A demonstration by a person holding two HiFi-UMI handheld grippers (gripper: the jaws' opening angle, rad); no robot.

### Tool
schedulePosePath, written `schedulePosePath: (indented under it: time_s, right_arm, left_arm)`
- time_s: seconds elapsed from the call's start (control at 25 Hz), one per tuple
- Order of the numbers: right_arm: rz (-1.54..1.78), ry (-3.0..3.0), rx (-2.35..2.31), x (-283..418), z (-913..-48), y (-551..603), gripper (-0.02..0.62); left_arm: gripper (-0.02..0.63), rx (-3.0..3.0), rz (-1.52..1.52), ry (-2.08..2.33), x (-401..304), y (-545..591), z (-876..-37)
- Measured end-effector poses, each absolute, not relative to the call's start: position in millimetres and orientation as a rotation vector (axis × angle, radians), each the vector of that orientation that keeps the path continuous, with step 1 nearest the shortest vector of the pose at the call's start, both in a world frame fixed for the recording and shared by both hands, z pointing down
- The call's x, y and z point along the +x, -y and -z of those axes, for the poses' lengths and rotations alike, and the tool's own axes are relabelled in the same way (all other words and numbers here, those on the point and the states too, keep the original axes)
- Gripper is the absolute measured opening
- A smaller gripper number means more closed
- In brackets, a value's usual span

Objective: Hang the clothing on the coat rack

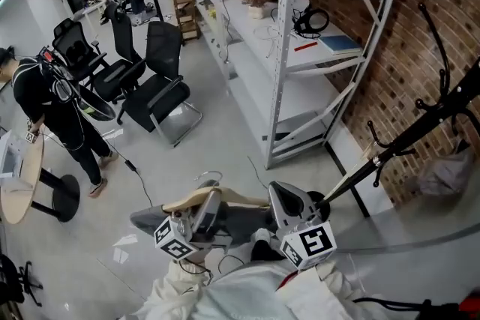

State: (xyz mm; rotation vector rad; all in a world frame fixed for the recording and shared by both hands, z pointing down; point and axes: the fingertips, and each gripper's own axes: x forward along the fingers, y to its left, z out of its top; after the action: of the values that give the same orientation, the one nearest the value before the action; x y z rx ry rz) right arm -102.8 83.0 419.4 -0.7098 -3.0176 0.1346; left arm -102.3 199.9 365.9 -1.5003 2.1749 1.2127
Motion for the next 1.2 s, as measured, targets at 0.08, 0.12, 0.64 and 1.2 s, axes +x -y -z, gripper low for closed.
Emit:
schedulePosePath:
  time_s: [0.08,0.12,0.64,1.2]
  right_arm:
    - [-0.135,3.025,-0.694,-122.4,-418.9,-69.9,0.025]
    - [-0.135,3.028,-0.687,-132.3,-419.0,-62.7,0.025]
    - [-0.152,3.033,-0.629,-220.3,-421.1,1.7,0.025]
    - [-0.160,3.101,-0.370,-235.2,-422.3,91.6,0.025]
  left_arm:
    - [0.101,-1.519,-1.208,-2.170,-121.7,-186.2,-364.7]
    - [0.101,-1.529,-1.206,-2.167,-131.0,-178.4,-364.3]
    - [0.101,-1.601,-1.226,-2.150,-223.7,-108.7,-364.6]
    - [0.101,-1.874,-1.277,-2.011,-256.0,-2.3,-365.0]
